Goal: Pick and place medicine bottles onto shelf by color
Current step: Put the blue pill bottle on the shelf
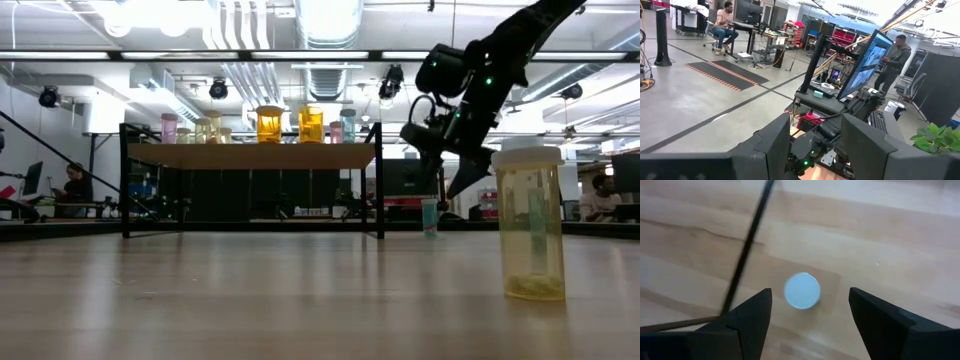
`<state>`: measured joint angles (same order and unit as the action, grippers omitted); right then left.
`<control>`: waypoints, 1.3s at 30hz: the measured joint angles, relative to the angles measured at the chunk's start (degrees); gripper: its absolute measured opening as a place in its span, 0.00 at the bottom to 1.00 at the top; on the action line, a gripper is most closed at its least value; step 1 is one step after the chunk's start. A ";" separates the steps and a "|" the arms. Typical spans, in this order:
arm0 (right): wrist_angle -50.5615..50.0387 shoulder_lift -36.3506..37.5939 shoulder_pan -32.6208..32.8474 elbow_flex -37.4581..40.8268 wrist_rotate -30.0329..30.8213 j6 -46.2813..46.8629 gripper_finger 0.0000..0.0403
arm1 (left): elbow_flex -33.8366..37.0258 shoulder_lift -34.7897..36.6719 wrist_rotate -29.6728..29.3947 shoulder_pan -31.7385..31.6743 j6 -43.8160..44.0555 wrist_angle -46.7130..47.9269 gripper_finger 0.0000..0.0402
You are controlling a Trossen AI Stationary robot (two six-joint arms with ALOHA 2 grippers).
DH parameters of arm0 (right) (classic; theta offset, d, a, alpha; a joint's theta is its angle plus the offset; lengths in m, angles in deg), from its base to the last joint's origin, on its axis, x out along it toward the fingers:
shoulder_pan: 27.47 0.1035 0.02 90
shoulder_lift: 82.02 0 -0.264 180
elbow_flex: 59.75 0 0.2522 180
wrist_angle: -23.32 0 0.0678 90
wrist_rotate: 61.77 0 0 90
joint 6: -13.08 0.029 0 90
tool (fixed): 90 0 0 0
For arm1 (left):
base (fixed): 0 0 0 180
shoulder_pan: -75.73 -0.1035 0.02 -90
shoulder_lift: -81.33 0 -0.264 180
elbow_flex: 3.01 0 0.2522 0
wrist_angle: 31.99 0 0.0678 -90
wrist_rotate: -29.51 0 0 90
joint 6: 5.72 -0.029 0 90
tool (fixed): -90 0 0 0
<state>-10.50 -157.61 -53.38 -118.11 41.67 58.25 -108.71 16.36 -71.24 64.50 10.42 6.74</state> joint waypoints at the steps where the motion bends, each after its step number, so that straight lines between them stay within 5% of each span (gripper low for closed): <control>1: -0.12 -0.66 0.00 0.00 0.13 -0.12 0.63 | 0.00 0.00 0.00 0.00 0.00 0.00 0.40; 19: 4.57 -6.37 0.02 0.00 1.79 -2.63 0.61 | 0.00 -0.09 -0.02 -0.01 0.00 -0.07 0.40; 31: 4.53 -6.77 0.04 0.00 1.63 -2.77 0.40 | 0.00 -0.25 -0.22 -0.02 0.00 -0.09 0.40; 39: 4.49 -6.71 0.15 0.00 1.57 -2.78 0.38 | 0.00 -0.26 -0.22 -0.01 0.00 -0.11 0.40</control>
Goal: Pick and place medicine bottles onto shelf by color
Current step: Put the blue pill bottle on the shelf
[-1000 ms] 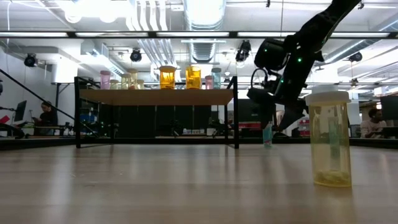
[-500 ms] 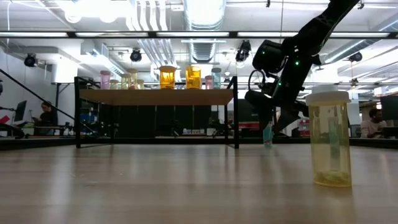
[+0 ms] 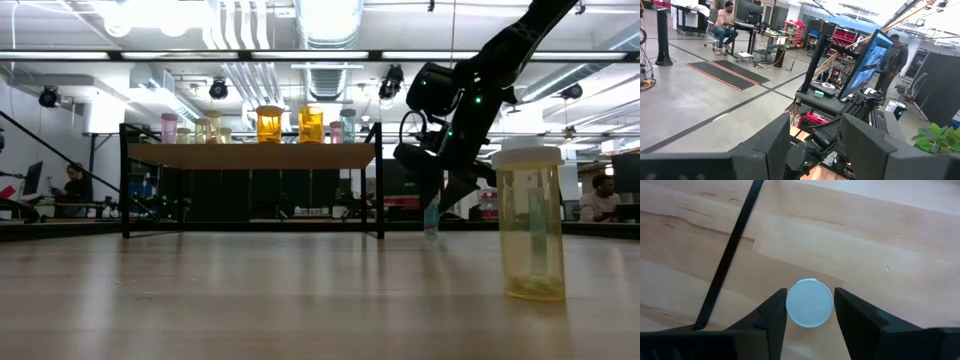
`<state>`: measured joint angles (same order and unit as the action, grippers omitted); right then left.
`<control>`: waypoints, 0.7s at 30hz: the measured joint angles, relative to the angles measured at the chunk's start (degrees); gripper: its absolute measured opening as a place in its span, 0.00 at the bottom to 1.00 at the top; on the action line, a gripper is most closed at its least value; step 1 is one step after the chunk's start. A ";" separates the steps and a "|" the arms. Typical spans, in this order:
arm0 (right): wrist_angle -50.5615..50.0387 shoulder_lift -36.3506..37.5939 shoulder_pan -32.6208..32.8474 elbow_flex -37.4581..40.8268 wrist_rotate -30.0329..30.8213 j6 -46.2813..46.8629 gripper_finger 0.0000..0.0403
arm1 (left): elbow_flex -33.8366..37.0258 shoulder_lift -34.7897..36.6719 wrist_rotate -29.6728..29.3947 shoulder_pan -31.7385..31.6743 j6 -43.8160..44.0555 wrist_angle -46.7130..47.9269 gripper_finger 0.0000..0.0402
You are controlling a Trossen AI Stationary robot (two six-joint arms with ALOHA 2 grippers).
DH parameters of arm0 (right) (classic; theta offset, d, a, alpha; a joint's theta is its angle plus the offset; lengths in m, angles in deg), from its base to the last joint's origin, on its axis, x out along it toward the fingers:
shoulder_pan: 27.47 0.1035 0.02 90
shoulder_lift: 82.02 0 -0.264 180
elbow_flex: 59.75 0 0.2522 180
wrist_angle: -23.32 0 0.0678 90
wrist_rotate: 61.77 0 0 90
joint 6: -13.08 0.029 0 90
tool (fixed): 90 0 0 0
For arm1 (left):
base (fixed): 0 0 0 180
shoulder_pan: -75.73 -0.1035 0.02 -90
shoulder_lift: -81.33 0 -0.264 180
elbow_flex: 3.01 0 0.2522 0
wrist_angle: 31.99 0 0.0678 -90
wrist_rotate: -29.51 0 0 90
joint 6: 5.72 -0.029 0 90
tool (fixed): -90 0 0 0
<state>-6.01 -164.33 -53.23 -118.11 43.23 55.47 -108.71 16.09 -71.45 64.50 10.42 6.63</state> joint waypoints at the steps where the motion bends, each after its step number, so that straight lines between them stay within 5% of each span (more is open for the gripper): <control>1: 0.00 0.00 0.00 0.00 -0.02 0.00 0.38 | 0.00 0.00 0.00 0.00 0.00 0.00 0.40; 21: -5.43 7.90 -0.15 -1.93 0.06 -1.09 0.36 | 0.00 0.00 -0.02 -0.01 -0.03 0.02 0.40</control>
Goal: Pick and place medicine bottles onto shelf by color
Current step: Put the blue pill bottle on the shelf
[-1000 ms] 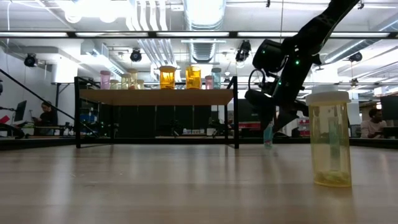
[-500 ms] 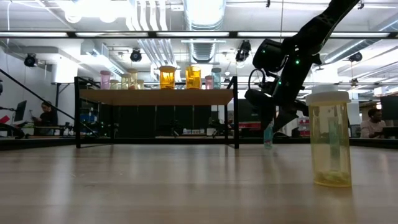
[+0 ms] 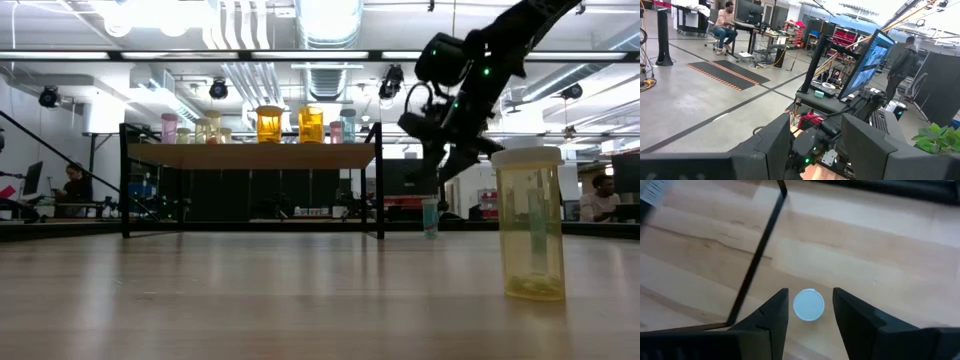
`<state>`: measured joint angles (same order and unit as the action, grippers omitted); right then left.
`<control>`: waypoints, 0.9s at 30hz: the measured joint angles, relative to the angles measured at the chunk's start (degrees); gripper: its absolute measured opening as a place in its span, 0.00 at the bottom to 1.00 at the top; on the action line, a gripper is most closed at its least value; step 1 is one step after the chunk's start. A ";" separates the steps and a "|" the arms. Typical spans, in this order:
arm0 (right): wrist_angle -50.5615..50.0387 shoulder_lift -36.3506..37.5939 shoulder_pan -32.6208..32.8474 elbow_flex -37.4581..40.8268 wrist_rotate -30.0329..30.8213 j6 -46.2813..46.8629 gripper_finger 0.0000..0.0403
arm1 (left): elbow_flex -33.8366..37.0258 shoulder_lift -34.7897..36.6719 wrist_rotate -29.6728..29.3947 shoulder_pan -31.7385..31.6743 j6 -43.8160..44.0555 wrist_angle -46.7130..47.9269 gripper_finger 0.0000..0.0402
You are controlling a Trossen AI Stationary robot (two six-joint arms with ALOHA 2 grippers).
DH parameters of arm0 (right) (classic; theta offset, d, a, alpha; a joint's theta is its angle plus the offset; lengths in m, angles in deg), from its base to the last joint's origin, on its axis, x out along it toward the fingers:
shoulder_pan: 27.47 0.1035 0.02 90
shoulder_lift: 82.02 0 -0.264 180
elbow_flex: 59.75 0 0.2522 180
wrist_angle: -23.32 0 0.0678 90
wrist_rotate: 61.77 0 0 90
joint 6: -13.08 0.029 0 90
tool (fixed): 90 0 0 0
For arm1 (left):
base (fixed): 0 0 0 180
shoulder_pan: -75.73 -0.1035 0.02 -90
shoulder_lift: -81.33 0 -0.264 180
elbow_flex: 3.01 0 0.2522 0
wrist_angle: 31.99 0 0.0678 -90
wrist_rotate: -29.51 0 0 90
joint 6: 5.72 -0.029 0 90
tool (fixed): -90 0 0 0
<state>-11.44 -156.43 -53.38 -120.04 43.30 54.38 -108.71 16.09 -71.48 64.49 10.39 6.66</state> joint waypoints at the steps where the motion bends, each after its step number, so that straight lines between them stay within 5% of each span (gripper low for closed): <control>1: -0.78 0.38 0.00 -0.57 0.06 -0.35 0.35 | 0.00 0.00 0.00 -0.01 -0.01 0.00 0.40; 6: -1.73 -0.86 -0.73 -1.78 -0.76 -1.01 0.37 | 0.00 0.00 -0.02 0.01 -0.01 0.00 0.40; 19: -2.60 -12.47 -2.52 -5.07 -6.39 2.31 0.62 | 0.00 0.04 0.00 0.01 0.07 0.00 0.40; 27: -2.51 -13.96 -2.47 -5.74 -5.31 2.07 0.56 | 0.00 0.09 0.00 0.04 0.14 0.02 0.40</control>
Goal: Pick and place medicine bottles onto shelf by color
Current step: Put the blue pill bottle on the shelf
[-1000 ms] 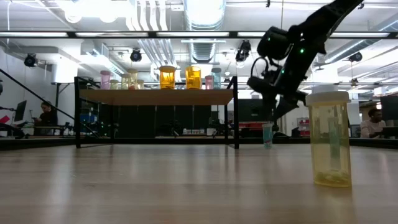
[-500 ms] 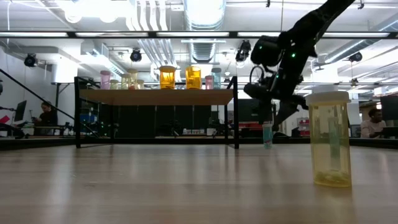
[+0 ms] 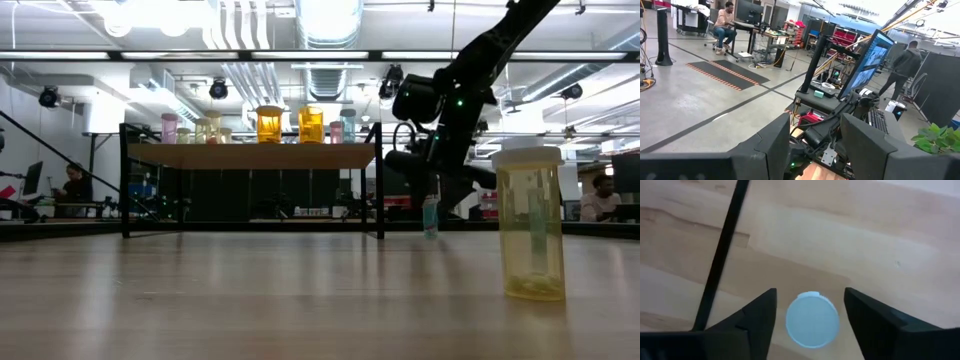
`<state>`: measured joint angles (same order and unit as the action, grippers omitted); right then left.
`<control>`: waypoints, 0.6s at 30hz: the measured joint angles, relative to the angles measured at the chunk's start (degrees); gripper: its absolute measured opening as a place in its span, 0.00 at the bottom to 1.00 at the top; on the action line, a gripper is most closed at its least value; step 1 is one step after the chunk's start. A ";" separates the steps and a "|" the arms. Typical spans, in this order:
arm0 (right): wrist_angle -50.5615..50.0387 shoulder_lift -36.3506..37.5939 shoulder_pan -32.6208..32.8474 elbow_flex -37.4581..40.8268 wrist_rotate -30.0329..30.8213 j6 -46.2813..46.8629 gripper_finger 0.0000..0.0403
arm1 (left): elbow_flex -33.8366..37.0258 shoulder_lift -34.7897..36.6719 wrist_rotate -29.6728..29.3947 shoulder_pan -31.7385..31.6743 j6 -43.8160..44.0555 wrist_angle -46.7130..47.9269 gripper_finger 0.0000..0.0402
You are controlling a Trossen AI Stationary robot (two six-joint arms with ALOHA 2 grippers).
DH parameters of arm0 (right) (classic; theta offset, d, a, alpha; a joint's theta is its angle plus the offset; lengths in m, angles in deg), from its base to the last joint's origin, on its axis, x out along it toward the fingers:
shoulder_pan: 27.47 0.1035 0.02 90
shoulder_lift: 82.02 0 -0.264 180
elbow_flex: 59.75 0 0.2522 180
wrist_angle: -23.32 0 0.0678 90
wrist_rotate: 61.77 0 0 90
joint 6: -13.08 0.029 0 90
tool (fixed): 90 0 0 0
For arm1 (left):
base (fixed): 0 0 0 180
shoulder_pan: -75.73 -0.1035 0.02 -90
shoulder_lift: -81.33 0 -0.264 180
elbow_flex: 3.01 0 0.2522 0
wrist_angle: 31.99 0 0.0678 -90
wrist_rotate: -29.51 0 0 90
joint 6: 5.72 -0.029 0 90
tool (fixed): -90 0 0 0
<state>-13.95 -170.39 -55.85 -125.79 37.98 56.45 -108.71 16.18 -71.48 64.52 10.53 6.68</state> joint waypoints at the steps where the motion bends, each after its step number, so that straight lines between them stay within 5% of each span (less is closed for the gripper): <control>1: -0.05 0.31 0.00 0.00 0.39 0.02 0.54 | 0.00 -0.03 0.00 0.00 0.00 0.00 0.40; 11: -1.86 1.55 0.11 0.02 0.78 0.54 0.31 | 0.00 -0.07 0.00 -0.04 -0.06 0.00 0.40; 18: -2.00 1.84 0.24 0.04 0.79 -0.30 0.29 | 0.00 -0.07 0.00 -0.04 -0.09 0.00 0.40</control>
<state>-15.96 -168.55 -55.61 -125.74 38.78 56.15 -108.71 16.12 -71.48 64.48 10.44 6.68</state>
